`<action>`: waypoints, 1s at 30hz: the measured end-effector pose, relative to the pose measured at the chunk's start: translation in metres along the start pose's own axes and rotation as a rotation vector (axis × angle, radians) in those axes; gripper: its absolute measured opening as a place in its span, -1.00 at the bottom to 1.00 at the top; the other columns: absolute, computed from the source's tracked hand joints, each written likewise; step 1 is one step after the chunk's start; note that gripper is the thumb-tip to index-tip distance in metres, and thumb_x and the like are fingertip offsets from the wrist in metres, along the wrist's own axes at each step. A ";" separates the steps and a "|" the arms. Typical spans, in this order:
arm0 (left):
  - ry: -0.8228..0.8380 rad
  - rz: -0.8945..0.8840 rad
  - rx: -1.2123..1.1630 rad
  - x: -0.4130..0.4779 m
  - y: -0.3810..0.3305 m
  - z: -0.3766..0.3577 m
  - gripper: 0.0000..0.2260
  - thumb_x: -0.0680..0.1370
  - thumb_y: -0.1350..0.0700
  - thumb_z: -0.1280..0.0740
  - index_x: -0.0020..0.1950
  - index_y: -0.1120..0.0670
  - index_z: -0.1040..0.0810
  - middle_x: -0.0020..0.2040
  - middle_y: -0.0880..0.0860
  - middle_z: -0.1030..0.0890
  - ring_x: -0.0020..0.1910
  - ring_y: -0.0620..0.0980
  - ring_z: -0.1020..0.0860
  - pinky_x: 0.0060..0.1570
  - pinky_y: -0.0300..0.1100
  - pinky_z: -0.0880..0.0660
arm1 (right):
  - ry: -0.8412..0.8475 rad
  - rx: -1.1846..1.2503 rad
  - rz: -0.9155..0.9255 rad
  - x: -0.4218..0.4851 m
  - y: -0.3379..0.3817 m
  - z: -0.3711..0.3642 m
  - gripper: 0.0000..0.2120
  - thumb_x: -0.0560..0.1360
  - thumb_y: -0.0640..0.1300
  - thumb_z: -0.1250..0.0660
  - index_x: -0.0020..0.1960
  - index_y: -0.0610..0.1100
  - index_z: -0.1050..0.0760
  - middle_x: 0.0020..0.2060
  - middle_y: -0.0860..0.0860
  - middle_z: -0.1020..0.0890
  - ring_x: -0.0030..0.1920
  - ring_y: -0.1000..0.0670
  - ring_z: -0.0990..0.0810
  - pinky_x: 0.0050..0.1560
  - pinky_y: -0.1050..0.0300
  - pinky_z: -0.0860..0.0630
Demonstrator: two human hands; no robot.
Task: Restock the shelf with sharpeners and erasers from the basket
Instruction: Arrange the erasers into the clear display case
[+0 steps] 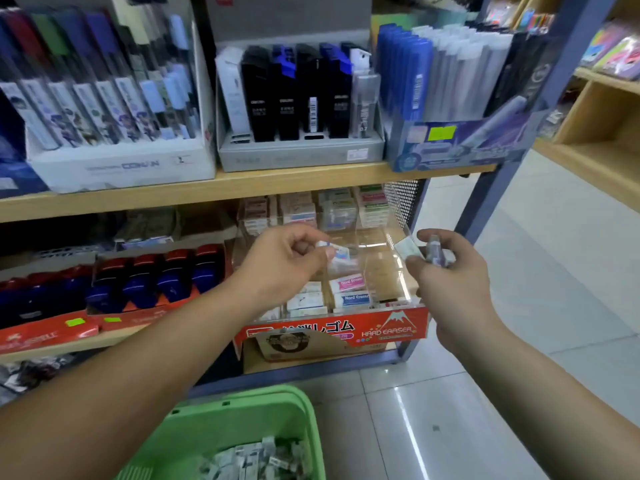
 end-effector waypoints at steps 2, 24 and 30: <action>0.065 -0.041 0.053 0.013 -0.009 -0.023 -0.88 0.58 0.11 -0.47 0.10 -0.04 -0.70 -0.13 0.08 -0.65 -0.28 -0.18 -0.53 -0.25 -0.25 -0.55 | -0.003 0.026 -0.011 0.003 -0.004 0.011 -0.75 0.57 -0.19 -0.46 0.06 0.16 -0.56 -0.02 0.13 -0.67 -0.11 -0.06 -0.73 -0.05 -0.19 -0.73; 0.260 -0.040 0.293 0.056 -0.019 -0.072 -0.89 0.48 0.26 -0.53 -0.09 0.07 -0.71 -0.16 -0.05 -0.70 -0.25 -0.21 -0.63 -0.19 -0.32 -0.61 | 0.021 0.166 -0.064 0.018 -0.023 0.035 -0.77 0.61 -0.33 -0.36 0.12 -0.03 -0.56 -0.31 0.29 -0.66 -0.27 0.33 -0.66 -0.47 0.27 -0.56; 0.329 -0.111 0.546 0.061 -0.014 -0.096 -0.86 0.44 0.18 -0.53 -0.21 -0.06 -0.69 -0.21 -0.18 -0.68 -0.16 -0.17 -0.63 -0.12 -0.16 -0.63 | 0.018 0.168 -0.091 0.023 -0.030 0.044 -0.71 0.56 -0.38 -0.39 0.10 -0.01 -0.60 -0.31 0.30 -0.65 -0.26 0.40 -0.61 -0.47 0.33 -0.52</action>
Point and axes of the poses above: each hand's wrist, its own x-axis towards the middle knuckle, its own z-axis out of the back of the hand, y = z × x, the point moved 1 cm from there along x, towards the middle knuckle
